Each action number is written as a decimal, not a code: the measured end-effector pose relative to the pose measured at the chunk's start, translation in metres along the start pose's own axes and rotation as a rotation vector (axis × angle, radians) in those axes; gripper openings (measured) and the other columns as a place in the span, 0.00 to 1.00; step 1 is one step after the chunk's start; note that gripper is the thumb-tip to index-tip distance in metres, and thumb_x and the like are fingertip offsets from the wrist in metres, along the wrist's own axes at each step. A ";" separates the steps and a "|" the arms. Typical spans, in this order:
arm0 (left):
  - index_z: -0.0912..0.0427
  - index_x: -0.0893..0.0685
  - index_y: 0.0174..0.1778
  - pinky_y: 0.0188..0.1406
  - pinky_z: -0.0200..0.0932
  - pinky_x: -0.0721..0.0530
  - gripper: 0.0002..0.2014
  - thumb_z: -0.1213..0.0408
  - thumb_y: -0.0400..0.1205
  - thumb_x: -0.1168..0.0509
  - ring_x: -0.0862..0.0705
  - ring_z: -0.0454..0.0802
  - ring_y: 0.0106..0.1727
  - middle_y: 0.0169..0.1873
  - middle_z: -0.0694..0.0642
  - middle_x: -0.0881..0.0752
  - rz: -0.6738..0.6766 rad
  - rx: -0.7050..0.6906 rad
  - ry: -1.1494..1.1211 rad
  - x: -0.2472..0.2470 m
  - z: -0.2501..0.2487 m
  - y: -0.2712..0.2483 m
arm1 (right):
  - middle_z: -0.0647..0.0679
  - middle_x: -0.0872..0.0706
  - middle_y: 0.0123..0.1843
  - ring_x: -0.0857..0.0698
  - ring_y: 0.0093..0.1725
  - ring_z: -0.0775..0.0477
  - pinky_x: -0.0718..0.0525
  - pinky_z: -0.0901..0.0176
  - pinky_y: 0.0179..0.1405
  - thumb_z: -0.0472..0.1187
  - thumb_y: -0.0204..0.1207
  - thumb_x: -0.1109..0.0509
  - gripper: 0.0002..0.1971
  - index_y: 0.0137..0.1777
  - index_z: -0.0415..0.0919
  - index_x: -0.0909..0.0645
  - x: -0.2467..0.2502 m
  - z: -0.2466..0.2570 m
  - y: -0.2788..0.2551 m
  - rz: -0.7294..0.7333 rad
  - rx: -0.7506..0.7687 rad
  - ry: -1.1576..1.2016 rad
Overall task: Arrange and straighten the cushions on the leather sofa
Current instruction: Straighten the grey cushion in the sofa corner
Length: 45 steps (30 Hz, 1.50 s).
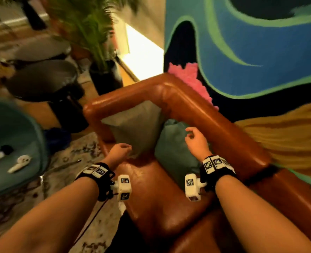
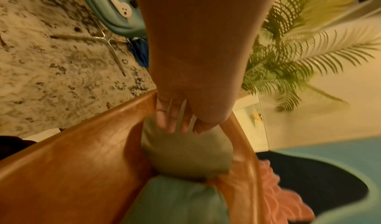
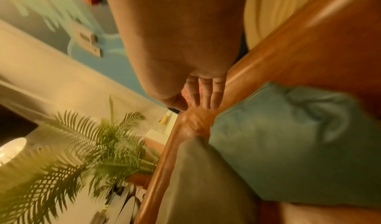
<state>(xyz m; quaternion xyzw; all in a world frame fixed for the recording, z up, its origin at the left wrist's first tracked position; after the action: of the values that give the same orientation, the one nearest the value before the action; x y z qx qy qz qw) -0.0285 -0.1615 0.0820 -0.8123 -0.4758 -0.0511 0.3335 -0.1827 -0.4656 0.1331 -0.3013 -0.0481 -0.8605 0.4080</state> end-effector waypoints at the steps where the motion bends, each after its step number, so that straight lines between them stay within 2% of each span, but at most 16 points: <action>1: 0.66 0.13 0.59 0.37 0.43 0.18 0.10 0.69 0.84 0.35 0.16 0.54 0.41 0.45 0.61 0.12 -0.023 0.019 -0.016 0.023 0.007 0.020 | 0.44 0.14 0.48 0.17 0.43 0.43 0.16 0.47 0.50 0.33 0.77 0.32 0.17 0.66 0.44 0.17 -0.026 0.015 0.023 0.029 0.026 -0.016; 5: 0.65 0.15 0.57 0.33 0.41 0.21 0.10 0.72 0.84 0.39 0.20 0.53 0.33 0.41 0.62 0.16 -0.058 0.095 -0.090 0.092 0.023 0.113 | 0.44 0.17 0.45 0.21 0.37 0.46 0.22 0.52 0.44 0.30 0.76 0.32 0.17 0.63 0.43 0.17 -0.132 0.049 0.123 0.139 0.006 -0.052; 8: 0.65 0.16 0.57 0.34 0.45 0.18 0.08 0.67 0.86 0.39 0.20 0.54 0.32 0.41 0.65 0.17 -0.065 0.151 -0.132 0.118 0.028 0.174 | 0.40 0.14 0.53 0.14 0.56 0.37 0.19 0.46 0.60 0.34 0.79 0.32 0.18 0.69 0.41 0.19 -0.174 0.055 0.197 0.162 -0.092 -0.150; 11: 0.64 0.20 0.62 0.27 0.45 0.14 0.16 0.56 0.85 0.33 0.15 0.50 0.30 0.39 0.58 0.16 -0.046 0.228 -0.286 0.138 0.034 0.240 | 0.32 0.18 0.72 0.20 0.73 0.31 0.24 0.47 0.70 0.36 0.84 0.38 0.22 0.77 0.37 0.24 -0.183 0.056 0.287 0.031 -0.239 -0.235; 15: 0.69 0.16 0.59 0.40 0.50 0.08 0.22 0.53 0.79 0.25 0.08 0.54 0.43 0.47 0.64 0.09 0.102 0.377 -0.563 0.134 0.053 0.301 | 0.35 0.12 0.63 0.15 0.62 0.33 0.19 0.49 0.59 0.33 0.85 0.43 0.19 0.70 0.42 0.16 -0.215 0.052 0.362 0.064 -0.224 -0.260; 18: 0.74 0.14 0.55 0.28 0.37 0.14 0.12 0.67 0.81 0.28 0.10 0.48 0.36 0.50 0.67 0.10 0.018 0.324 -0.499 0.142 0.060 0.328 | 0.40 0.11 0.58 0.13 0.60 0.37 0.16 0.46 0.61 0.32 0.84 0.42 0.16 0.55 0.43 0.11 -0.247 0.024 0.379 0.230 -0.299 -0.260; 21: 0.74 0.14 0.58 0.31 0.39 0.12 0.11 0.72 0.83 0.32 0.09 0.51 0.39 0.48 0.65 0.09 -0.014 0.324 -0.550 0.142 0.069 0.339 | 0.37 0.17 0.72 0.20 0.73 0.34 0.23 0.49 0.72 0.36 0.87 0.39 0.16 0.70 0.34 0.17 -0.257 -0.002 0.368 0.417 -0.413 -0.438; 23: 0.73 0.14 0.57 0.39 0.46 0.09 0.10 0.75 0.84 0.36 0.09 0.58 0.47 0.51 0.65 0.09 -0.018 0.360 -0.597 0.138 0.078 0.344 | 0.39 0.14 0.67 0.14 0.62 0.37 0.17 0.50 0.61 0.42 0.87 0.37 0.16 0.72 0.42 0.19 -0.258 0.002 0.351 0.571 -0.408 -0.576; 25: 0.68 0.13 0.51 0.34 0.45 0.11 0.09 0.77 0.84 0.39 0.10 0.57 0.43 0.47 0.64 0.09 -0.049 0.396 -0.604 0.135 0.088 0.346 | 0.41 0.13 0.56 0.14 0.44 0.41 0.16 0.54 0.40 0.48 0.84 0.32 0.15 0.68 0.50 0.25 -0.258 0.007 0.335 0.638 -0.421 -0.626; 26: 0.65 0.13 0.49 0.31 0.44 0.12 0.10 0.77 0.84 0.40 0.10 0.55 0.40 0.47 0.62 0.09 -0.059 0.409 -0.584 0.135 0.093 0.345 | 0.40 0.13 0.58 0.14 0.43 0.41 0.17 0.55 0.38 0.49 0.83 0.31 0.18 0.70 0.50 0.27 -0.262 0.007 0.328 0.645 -0.416 -0.606; 30: 0.66 0.15 0.62 0.48 0.48 0.12 0.11 0.67 0.87 0.36 0.10 0.57 0.55 0.56 0.60 0.09 -0.009 0.407 -0.615 0.128 0.094 0.333 | 0.37 0.25 0.81 0.25 0.79 0.34 0.28 0.50 0.78 0.35 0.86 0.37 0.25 0.82 0.43 0.28 -0.285 0.009 0.301 0.486 -0.296 -0.407; 35: 0.70 0.17 0.64 0.45 0.48 0.13 0.13 0.70 0.84 0.32 0.11 0.59 0.52 0.57 0.65 0.11 -0.073 0.384 -0.509 0.143 0.108 0.324 | 0.38 0.09 0.57 0.12 0.60 0.37 0.16 0.47 0.63 0.34 0.79 0.32 0.11 0.53 0.47 0.10 -0.274 0.014 0.291 0.387 -0.234 -0.260; 37: 0.70 0.17 0.61 0.42 0.48 0.13 0.11 0.72 0.84 0.33 0.11 0.57 0.47 0.55 0.66 0.11 -0.123 0.380 -0.461 0.153 0.114 0.313 | 0.44 0.10 0.40 0.13 0.42 0.47 0.16 0.53 0.45 0.34 0.78 0.28 0.08 0.39 0.46 0.13 -0.248 0.029 0.295 0.360 -0.227 -0.164; 39: 0.68 0.17 0.58 0.38 0.47 0.15 0.08 0.74 0.84 0.34 0.13 0.54 0.42 0.51 0.63 0.12 -0.178 0.372 -0.459 0.161 0.120 0.298 | 0.49 0.18 0.29 0.22 0.27 0.56 0.25 0.61 0.27 0.34 0.79 0.27 0.09 0.37 0.46 0.16 -0.204 0.045 0.305 0.269 -0.254 -0.035; 43: 0.69 0.16 0.61 0.51 0.57 0.13 0.11 0.75 0.83 0.32 0.13 0.61 0.49 0.54 0.66 0.12 -0.221 0.414 -0.458 0.166 0.155 0.267 | 0.44 0.26 0.31 0.24 0.16 0.58 0.23 0.59 0.20 0.33 0.84 0.35 0.13 0.38 0.45 0.21 -0.113 0.060 0.331 -0.056 -0.314 0.210; 45: 0.69 0.16 0.60 0.52 0.59 0.13 0.10 0.73 0.83 0.31 0.12 0.64 0.51 0.55 0.67 0.12 -0.200 0.405 -0.437 0.162 0.165 0.259 | 0.42 0.23 0.36 0.17 0.20 0.57 0.15 0.59 0.22 0.37 0.85 0.36 0.09 0.42 0.44 0.23 -0.127 0.066 0.327 -0.014 -0.333 0.211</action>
<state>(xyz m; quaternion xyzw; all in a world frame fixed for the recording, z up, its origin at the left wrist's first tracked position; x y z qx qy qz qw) 0.2300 -0.0283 -0.1085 -0.6703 -0.6143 0.1880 0.3715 0.1497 -0.5753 0.0622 -0.2722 0.1358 -0.8862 0.3496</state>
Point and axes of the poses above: each hand's wrist, its own y-axis towards the middle knuckle, its own x-axis out of the back of the hand, z = x × y, the point moved 10 cm from there along y, towards the middle knuckle
